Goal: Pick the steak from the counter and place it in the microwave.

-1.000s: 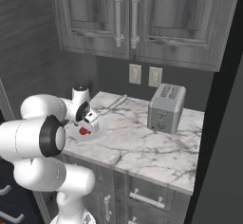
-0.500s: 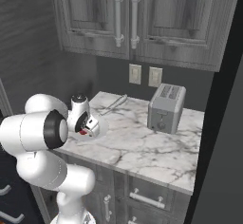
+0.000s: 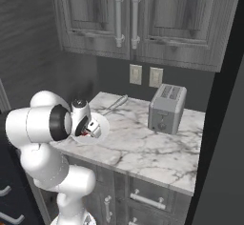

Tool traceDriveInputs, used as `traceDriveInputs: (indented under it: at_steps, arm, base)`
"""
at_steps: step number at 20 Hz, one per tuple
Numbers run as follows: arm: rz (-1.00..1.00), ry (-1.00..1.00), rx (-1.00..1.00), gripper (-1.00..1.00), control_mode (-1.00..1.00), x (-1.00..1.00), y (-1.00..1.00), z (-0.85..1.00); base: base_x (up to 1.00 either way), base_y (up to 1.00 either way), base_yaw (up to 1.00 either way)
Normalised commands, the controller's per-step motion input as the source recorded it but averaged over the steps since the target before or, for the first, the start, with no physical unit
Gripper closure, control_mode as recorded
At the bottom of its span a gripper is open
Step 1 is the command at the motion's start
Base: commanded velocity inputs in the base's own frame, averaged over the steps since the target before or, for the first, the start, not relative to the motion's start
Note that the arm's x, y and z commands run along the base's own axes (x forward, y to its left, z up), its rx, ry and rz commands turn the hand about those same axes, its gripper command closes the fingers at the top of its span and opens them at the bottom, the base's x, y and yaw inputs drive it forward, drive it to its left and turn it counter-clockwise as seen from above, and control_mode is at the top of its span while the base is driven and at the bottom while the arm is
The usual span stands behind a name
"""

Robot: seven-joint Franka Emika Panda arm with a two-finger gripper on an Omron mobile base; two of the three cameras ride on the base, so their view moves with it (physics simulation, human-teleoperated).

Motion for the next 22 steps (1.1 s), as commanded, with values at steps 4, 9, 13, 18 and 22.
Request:
traceDriveInputs:
  at_steps: [4, 9, 13, 18, 22]
  arm:
    - [0.00, 0.00, 0.00, -1.00, -1.00, 0.14, 0.00, -0.09]
    - [0.00, 0.00, 0.00, 1.00, -1.00, 0.06, 0.00, -0.18]
    - [0.00, 0.02, 0.00, 1.00, -1.00, 0.01, -0.01, -0.15]
    - [0.00, 0.06, -0.01, 1.00, -1.00, 0.00, -0.06, -0.19]
    - [0.00, 0.02, 0.00, 1.00, -1.00, 0.00, -0.17, -0.06]
  base:
    - [0.00, 0.00, 0.00]
    - [0.00, 0.00, 0.00]
    - [0.00, 0.00, 0.00]
    - [0.00, 0.00, 0.00]
    - [0.00, 0.00, 0.00]
